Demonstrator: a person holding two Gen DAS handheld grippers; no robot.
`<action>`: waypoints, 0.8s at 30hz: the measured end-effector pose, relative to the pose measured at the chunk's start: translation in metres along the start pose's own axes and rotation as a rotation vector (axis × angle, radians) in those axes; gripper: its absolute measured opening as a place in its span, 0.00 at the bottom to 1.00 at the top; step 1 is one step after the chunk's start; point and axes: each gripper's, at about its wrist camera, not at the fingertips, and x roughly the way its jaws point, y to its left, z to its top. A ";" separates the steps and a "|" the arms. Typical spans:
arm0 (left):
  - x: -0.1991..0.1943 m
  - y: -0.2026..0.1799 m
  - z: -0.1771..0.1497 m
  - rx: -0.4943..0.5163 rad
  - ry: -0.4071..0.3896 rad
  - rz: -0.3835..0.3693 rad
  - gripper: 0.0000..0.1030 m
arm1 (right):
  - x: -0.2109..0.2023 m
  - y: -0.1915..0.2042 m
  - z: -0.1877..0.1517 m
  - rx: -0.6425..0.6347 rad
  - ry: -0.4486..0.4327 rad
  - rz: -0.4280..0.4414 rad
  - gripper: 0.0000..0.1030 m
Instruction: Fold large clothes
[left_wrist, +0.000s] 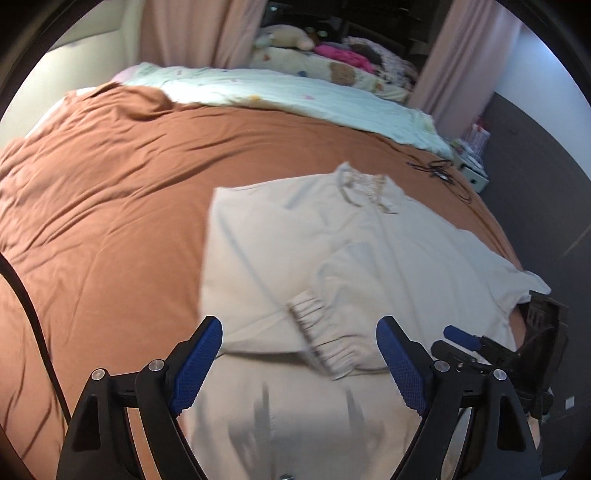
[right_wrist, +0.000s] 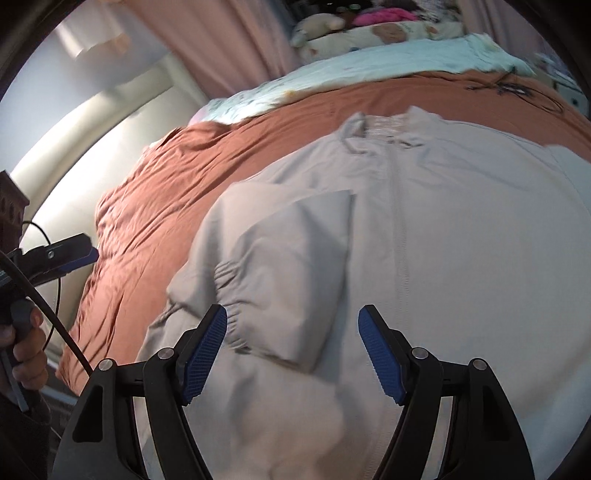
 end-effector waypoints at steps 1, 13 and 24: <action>-0.001 0.008 -0.005 -0.015 0.002 0.007 0.84 | 0.005 0.007 0.000 -0.024 0.006 0.003 0.70; 0.014 0.077 -0.059 -0.097 0.057 0.050 0.82 | 0.099 0.057 -0.003 -0.205 0.144 -0.091 0.70; 0.030 0.094 -0.072 -0.126 0.079 0.046 0.80 | 0.130 0.061 -0.009 -0.221 0.192 -0.193 0.34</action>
